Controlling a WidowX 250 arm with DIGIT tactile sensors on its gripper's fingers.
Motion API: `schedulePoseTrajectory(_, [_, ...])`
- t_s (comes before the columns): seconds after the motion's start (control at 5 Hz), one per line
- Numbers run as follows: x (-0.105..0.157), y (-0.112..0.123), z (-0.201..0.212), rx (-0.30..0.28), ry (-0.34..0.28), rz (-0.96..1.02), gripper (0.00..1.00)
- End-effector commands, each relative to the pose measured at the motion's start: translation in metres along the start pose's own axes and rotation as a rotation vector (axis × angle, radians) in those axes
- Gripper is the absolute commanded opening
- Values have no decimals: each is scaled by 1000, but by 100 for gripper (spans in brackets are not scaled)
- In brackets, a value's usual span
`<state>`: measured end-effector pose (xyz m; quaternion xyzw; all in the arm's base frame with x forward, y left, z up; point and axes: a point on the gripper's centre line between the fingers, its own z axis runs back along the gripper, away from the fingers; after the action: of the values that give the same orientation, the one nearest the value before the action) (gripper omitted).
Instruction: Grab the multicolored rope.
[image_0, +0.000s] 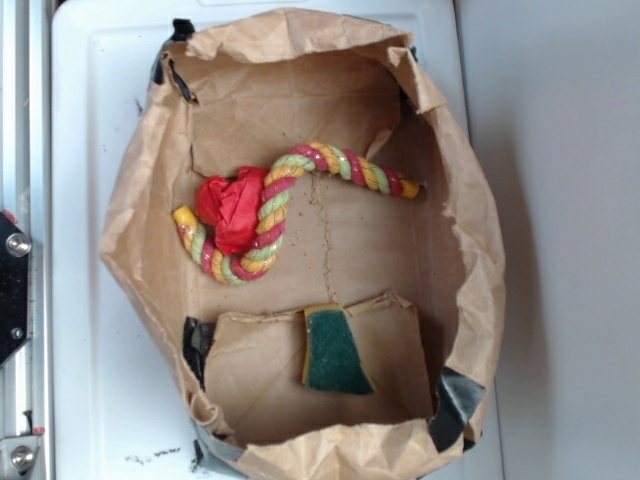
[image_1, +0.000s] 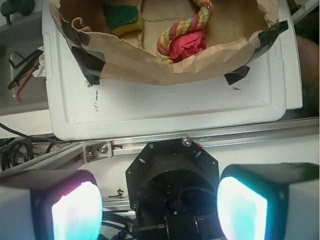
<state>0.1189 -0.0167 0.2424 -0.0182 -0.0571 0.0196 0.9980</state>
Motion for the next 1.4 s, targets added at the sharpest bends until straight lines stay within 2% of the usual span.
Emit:
schedulePoseTrajectory(0.0, [0,0,0,0,0,0,100])
schedulePoseTrajectory(0.2, [50,5,-7,7,-53,138,100])
schedulePoseTrajectory(0.4, [96,18,-18,-5,-33,246,100])
schedulePoseTrajectory(0.6, [122,37,-34,-12,-85,467,100])
schedulePoseTrajectory(0.8, [140,54,-53,5,-147,667,100])
schedulePoseTrajectory(1.0, [147,63,-68,-11,-180,774,100])
schedulePoseTrajectory(1.2, [150,68,-86,-6,-182,805,100])
